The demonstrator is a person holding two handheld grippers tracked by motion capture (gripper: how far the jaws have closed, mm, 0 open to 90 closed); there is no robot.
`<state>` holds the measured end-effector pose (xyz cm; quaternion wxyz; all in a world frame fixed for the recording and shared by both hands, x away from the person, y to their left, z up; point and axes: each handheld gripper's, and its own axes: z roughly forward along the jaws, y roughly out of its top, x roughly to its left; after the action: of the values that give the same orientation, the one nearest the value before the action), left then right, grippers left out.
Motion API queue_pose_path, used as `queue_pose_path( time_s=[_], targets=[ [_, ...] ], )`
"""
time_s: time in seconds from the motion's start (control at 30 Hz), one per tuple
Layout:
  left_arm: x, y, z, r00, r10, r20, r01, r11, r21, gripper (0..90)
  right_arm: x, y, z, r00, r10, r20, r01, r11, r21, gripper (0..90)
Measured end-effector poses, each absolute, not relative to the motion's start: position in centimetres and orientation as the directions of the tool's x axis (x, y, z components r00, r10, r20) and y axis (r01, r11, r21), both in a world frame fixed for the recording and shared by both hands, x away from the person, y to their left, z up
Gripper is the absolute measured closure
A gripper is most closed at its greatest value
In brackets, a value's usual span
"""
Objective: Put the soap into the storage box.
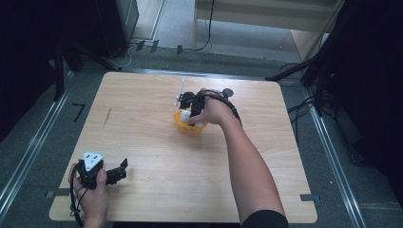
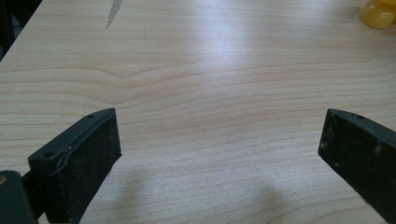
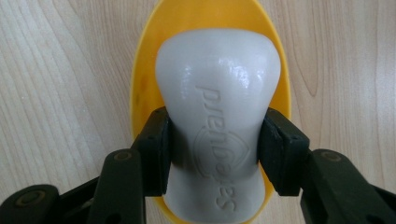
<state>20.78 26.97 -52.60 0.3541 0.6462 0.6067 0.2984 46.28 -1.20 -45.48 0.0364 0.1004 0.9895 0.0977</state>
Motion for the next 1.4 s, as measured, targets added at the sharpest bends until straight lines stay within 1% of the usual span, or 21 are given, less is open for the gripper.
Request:
queue_pose_path(
  time_s=[0.3, 0.37, 0.4, 0.43, 0.47, 0.53, 0.67, 0.7, 0.73, 0.77, 0.8, 1.13, 1.4],
  targets=[
    [20.8, 27.0, -52.6, 0.085, 0.995, -0.045, 0.573, -0.012, 0.820, 0.0, 46.3, -0.9, -45.8, -0.979, 0.203, -0.034, 0.193, 0.964, 0.184, 50.1],
    [20.8, 27.0, -52.6, 0.086, 0.995, -0.044, 0.573, -0.013, 0.820, 0.0, 46.4, -1.0, -45.6, -0.977, 0.211, -0.040, 0.199, 0.960, 0.197, 49.4],
    [20.8, 27.0, -52.6, 0.086, 0.995, -0.047, 0.572, -0.011, 0.820, 0.0, 46.6, -1.3, -45.0, -0.973, 0.227, -0.034, 0.214, 0.951, 0.223, 49.7],
    [20.8, 27.0, -52.6, 0.086, 0.995, -0.047, 0.572, -0.011, 0.820, 0.0, 46.6, -1.3, -45.0, -0.973, 0.227, -0.034, 0.214, 0.951, 0.223, 49.7],
    [20.8, 27.0, -52.6, 0.085, 0.995, -0.045, 0.572, -0.011, 0.820, 0.0, 46.6, -1.5, -44.5, -0.969, 0.246, -0.030, 0.231, 0.940, 0.252, 50.2],
    [20.8, 27.0, -52.6, 0.086, 0.995, -0.046, 0.571, -0.011, 0.821, 0.0, 46.6, -1.8, -44.0, -0.967, 0.252, -0.033, 0.234, 0.935, 0.266, 50.1],
    [20.8, 27.0, -52.6, 0.086, 0.995, -0.045, 0.571, -0.013, 0.821, 0.0, 46.5, -2.3, -43.7, -0.967, 0.252, -0.041, 0.233, 0.935, 0.269, 49.5],
    [20.8, 27.0, -52.6, 0.086, 0.995, -0.044, 0.572, -0.013, 0.820, 0.0, 46.3, -2.4, -43.5, -0.964, 0.265, -0.036, 0.247, 0.933, 0.261, 48.8],
    [20.8, 27.0, -52.6, 0.086, 0.995, -0.042, 0.573, -0.015, 0.820, 0.0, 46.4, -2.5, -43.5, -0.966, 0.255, -0.041, 0.235, 0.934, 0.269, 48.2],
    [20.8, 27.0, -52.6, 0.085, 0.996, -0.040, 0.573, -0.016, 0.819, 0.0, 46.2, -2.8, -43.2, -0.965, 0.260, -0.037, 0.241, 0.933, 0.266, 45.7],
    [20.8, 26.9, -52.6, 0.086, 0.996, -0.040, 0.572, -0.016, 0.820, 0.0, 46.1, -2.9, -43.1, -0.965, 0.260, -0.038, 0.241, 0.933, 0.267, 45.3],
    [20.8, 26.9, -52.6, 0.084, 0.996, -0.034, 0.572, -0.020, 0.820, 0.0, 45.1, -4.0, -42.5, -0.963, 0.265, -0.045, 0.246, 0.936, 0.254, 42.9],
    [20.8, 26.8, -52.6, 0.084, 0.996, -0.032, 0.571, -0.022, 0.820, 0.0, 44.2, -6.1, -42.8, -0.951, 0.309, -0.030, 0.291, 0.922, 0.257, 40.0]
  ],
)
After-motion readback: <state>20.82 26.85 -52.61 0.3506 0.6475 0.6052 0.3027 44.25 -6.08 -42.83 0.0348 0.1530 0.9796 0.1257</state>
